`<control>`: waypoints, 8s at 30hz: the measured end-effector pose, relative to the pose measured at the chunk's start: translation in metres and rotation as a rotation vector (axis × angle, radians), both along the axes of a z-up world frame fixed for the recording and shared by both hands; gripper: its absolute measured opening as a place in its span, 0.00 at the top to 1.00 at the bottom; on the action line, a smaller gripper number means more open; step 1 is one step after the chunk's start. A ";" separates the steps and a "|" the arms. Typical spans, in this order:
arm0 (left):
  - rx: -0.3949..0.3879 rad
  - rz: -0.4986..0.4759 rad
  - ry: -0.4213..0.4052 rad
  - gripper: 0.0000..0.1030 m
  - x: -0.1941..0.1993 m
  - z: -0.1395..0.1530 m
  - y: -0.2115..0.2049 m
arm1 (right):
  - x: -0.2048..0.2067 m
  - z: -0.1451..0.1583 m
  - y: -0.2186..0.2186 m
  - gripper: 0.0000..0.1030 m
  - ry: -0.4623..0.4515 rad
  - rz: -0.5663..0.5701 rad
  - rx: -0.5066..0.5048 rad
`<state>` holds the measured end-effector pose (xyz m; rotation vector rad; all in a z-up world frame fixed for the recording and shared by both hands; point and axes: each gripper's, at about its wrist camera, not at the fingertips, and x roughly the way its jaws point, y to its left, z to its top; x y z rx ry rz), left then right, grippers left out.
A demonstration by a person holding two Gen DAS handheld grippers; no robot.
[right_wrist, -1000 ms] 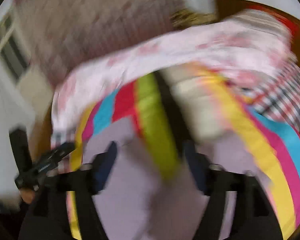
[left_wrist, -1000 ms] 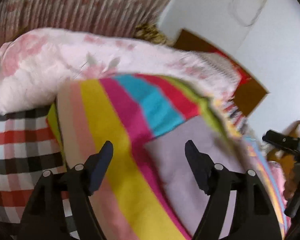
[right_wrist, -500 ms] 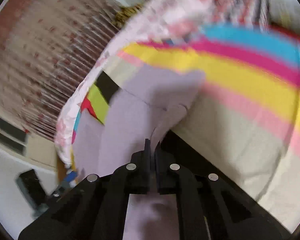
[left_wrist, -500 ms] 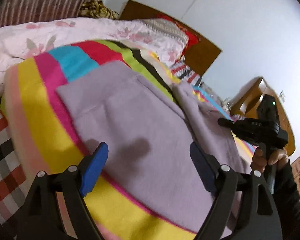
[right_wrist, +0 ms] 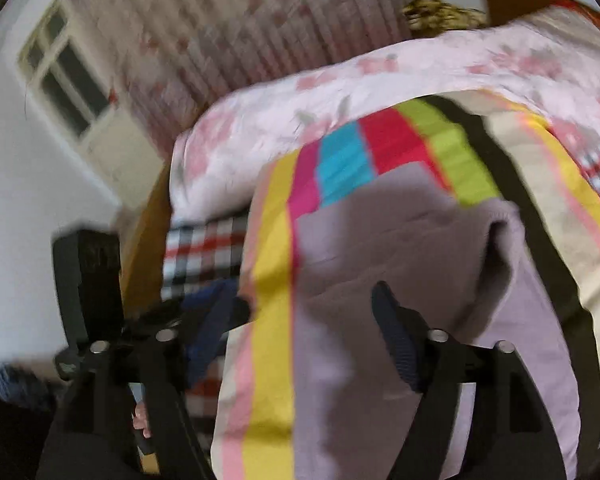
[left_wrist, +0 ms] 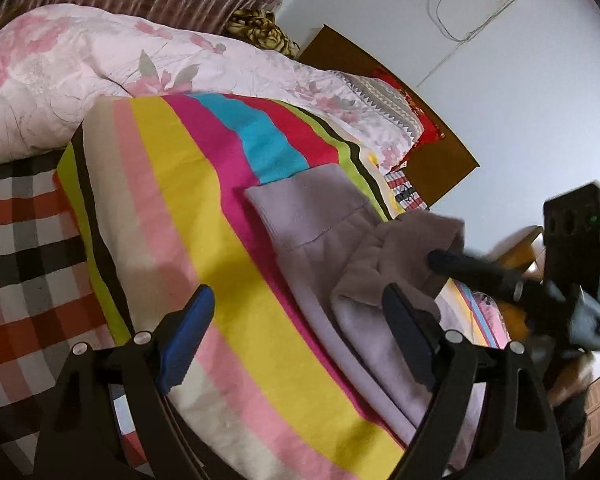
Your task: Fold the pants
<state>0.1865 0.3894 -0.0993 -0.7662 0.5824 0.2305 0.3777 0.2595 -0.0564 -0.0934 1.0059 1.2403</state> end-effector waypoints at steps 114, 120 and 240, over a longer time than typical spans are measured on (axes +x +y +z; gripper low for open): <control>0.086 -0.488 0.137 0.47 0.028 0.010 -0.114 | -0.198 -0.035 -0.200 0.97 -0.541 -0.084 -0.271; 0.280 -0.453 0.141 0.48 0.019 0.026 -0.132 | -0.191 -0.063 -0.191 0.93 -0.498 -0.106 -0.318; 0.684 -0.463 0.247 0.02 0.079 0.029 -0.259 | -0.168 -0.009 -0.436 0.05 -0.211 -1.130 -0.329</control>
